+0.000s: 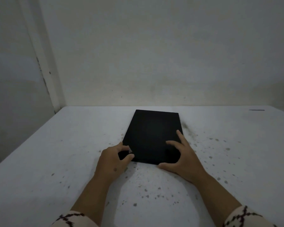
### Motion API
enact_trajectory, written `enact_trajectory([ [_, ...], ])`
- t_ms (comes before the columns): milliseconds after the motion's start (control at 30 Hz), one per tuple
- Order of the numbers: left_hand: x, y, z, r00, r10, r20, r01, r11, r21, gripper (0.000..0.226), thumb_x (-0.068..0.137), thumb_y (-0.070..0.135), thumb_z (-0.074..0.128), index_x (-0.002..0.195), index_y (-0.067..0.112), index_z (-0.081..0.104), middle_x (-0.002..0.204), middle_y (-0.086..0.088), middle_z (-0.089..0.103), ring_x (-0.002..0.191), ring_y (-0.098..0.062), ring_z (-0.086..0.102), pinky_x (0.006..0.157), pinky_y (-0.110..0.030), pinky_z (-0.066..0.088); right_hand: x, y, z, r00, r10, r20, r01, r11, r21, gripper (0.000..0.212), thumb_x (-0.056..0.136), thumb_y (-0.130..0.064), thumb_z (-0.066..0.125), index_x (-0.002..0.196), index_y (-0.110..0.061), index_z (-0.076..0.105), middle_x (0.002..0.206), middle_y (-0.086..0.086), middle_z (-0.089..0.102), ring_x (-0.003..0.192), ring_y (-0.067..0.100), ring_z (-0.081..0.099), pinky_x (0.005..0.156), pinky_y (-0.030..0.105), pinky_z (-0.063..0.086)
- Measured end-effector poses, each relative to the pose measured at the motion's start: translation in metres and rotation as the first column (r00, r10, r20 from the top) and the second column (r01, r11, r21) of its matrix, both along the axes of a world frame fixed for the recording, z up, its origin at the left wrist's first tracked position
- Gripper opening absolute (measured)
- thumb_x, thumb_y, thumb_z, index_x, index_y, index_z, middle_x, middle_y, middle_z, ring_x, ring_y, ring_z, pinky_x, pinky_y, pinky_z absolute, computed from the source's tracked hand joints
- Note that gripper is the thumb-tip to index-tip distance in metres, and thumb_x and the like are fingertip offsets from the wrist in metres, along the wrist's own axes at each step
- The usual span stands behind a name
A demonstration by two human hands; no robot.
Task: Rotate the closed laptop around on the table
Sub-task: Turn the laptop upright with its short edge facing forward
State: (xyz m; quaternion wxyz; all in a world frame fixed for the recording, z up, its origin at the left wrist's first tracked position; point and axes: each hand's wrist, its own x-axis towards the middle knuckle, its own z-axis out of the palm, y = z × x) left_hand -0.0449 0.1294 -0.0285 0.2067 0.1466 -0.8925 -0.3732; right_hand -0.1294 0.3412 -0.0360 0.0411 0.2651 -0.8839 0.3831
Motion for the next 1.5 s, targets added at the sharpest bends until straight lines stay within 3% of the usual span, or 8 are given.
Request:
enact_trajectory([
  [100,0.006,0.008,-0.001,1.000,-0.018,-0.014,0.018,1.000,0.018,0.042,0.078,0.026,0.068,0.118,0.015,0.061,0.132,-0.004,0.058,0.119,-0.015,0.054,0.102,-0.022,0.037,-0.009,0.007,0.003,0.999,0.029,0.023,-0.029,0.999,0.019,0.079,0.055,-0.047,0.083,0.125,-0.031,0.051,0.158,-0.010,0.007,0.141,0.012,0.018,0.109,0.030,0.026],
  [267,0.013,0.018,-0.005,0.998,-0.067,0.009,0.068,0.997,-0.037,0.044,0.082,0.025,0.064,0.125,0.018,0.055,0.139,0.000,0.050,0.124,-0.010,0.050,0.091,-0.005,0.028,-0.014,0.015,0.009,0.994,0.029,0.101,-0.038,0.996,0.084,0.076,0.052,-0.052,0.082,0.121,-0.034,0.055,0.153,-0.009,0.027,0.138,0.014,0.028,0.111,0.037,0.028],
  [367,0.014,0.018,-0.003,0.995,-0.101,0.015,0.102,0.993,-0.063,0.044,0.084,0.024,0.060,0.127,0.016,0.053,0.138,-0.001,0.052,0.124,-0.012,0.049,0.097,-0.012,0.031,-0.010,0.012,0.012,0.993,-0.014,0.117,-0.009,0.982,0.191,0.079,0.056,-0.059,0.076,0.127,-0.036,0.048,0.156,-0.007,0.021,0.140,0.019,0.023,0.115,0.047,0.023],
  [467,0.005,0.014,0.002,0.994,-0.103,0.028,0.104,0.994,-0.034,0.044,0.087,0.026,0.055,0.130,0.014,0.048,0.140,-0.003,0.047,0.127,-0.014,0.043,0.101,-0.018,0.029,0.000,-0.005,0.011,0.993,-0.115,0.005,0.105,0.926,0.363,0.085,0.061,-0.070,0.063,0.135,-0.038,0.037,0.159,-0.006,0.007,0.144,0.028,0.007,0.116,0.058,0.006],
  [767,-0.026,0.020,0.004,0.993,-0.015,0.121,0.006,0.997,0.072,0.050,0.091,0.029,0.046,0.137,0.012,0.036,0.142,-0.007,0.044,0.128,-0.021,0.043,0.102,-0.028,0.035,0.021,-0.061,-0.007,0.977,-0.189,-0.100,0.214,0.857,0.469,0.100,0.062,-0.084,0.040,0.145,-0.033,0.015,0.160,-0.004,0.004,0.145,0.032,-0.003,0.110,0.063,-0.005],
  [1033,-0.019,0.029,0.002,0.992,0.001,0.126,-0.006,0.999,0.045,0.047,0.092,0.017,0.045,0.138,0.011,0.036,0.149,-0.007,0.034,0.132,-0.021,0.038,0.107,-0.028,0.033,0.014,-0.058,-0.013,0.972,-0.133,-0.194,0.209,0.869,0.448,0.092,0.060,-0.085,0.036,0.140,-0.043,0.023,0.157,-0.009,0.017,0.145,0.031,0.004,0.111,0.061,0.003],
  [1300,-0.007,0.065,0.001,0.977,-0.049,0.209,0.047,0.999,0.014,0.048,0.094,0.022,0.039,0.141,0.016,0.029,0.158,-0.006,0.006,0.140,-0.019,0.027,0.111,-0.029,0.027,0.004,-0.021,-0.001,0.992,-0.068,-0.109,0.110,0.892,0.438,0.097,0.050,-0.087,0.045,0.136,-0.046,0.029,0.155,-0.016,0.021,0.145,0.022,0.007,0.112,0.061,-0.001],
  [1500,-0.005,0.066,0.003,0.988,-0.059,0.143,0.056,0.998,0.027,0.048,0.091,0.025,0.045,0.138,0.018,0.036,0.152,-0.005,0.029,0.137,-0.019,0.032,0.112,-0.033,0.029,0.008,-0.007,0.006,0.980,-0.192,-0.059,0.199,0.890,0.409,0.109,0.048,-0.092,0.037,0.142,-0.040,0.019,0.158,-0.010,0.007,0.146,0.024,-0.004,0.107,0.067,-0.010],
])
